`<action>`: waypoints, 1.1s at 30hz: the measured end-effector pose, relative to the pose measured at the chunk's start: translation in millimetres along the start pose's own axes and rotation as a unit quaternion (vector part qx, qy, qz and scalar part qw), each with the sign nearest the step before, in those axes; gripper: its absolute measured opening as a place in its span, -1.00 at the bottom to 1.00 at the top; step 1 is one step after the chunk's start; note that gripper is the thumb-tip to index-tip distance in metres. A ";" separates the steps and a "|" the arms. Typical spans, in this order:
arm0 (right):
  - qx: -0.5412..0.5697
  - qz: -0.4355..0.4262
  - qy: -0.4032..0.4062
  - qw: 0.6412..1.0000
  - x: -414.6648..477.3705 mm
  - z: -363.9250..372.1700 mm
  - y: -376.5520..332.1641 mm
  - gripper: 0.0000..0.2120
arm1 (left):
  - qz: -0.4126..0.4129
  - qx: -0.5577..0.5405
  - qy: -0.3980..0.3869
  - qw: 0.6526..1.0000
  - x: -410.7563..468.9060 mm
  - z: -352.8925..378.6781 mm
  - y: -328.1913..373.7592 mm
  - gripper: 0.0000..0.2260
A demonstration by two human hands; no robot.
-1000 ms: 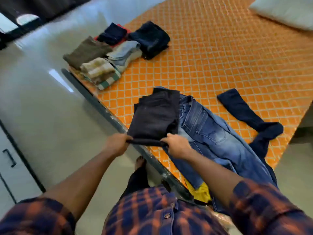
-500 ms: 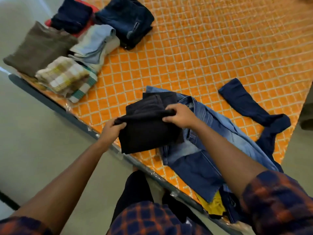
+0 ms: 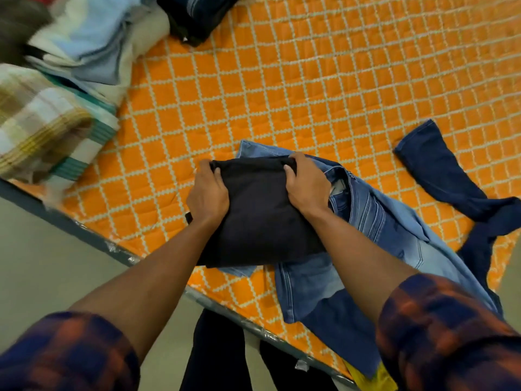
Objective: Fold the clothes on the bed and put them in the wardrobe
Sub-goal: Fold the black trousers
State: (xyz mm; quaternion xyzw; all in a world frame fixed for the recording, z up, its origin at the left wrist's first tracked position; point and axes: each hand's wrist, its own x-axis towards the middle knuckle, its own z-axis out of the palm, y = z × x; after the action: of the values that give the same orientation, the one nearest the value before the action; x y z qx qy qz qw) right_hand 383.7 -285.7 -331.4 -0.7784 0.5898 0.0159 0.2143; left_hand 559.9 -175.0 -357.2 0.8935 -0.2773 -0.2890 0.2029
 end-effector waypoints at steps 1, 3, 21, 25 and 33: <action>-0.009 0.010 0.007 1.000 1.5 4.8 3.8 -0.69 | 0.004 0.001 0.012 1.000 1.6 5.0 0.5 -0.66; -0.035 0.029 0.022 0.999 1.8 7.6 5.9 -0.62 | 0.033 0.034 0.060 0.997 -1.6 0.7 4.2 -0.53; -0.092 -0.113 -0.113 0.983 -90.2 33.7 17.9 -0.38 | 0.152 0.187 -0.146 0.959 -88.5 41.4 -18.3 -0.28; -0.046 -0.136 -0.092 0.985 -104.9 9.9 15.8 -0.32 | 0.207 0.137 -0.106 0.963 -101.7 18.9 -32.0 -0.23; -0.147 -0.245 -0.139 0.948 -154.3 3.8 21.5 -0.11 | 0.303 0.261 -0.158 0.903 -119.3 3.3 -59.2 0.01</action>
State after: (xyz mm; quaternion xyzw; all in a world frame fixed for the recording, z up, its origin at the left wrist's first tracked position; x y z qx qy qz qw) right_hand 317.8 -148.3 -298.8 -0.9119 0.3365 0.1572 0.1746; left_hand 499.2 -57.3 -342.5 0.7300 -0.6285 -0.2686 -0.0065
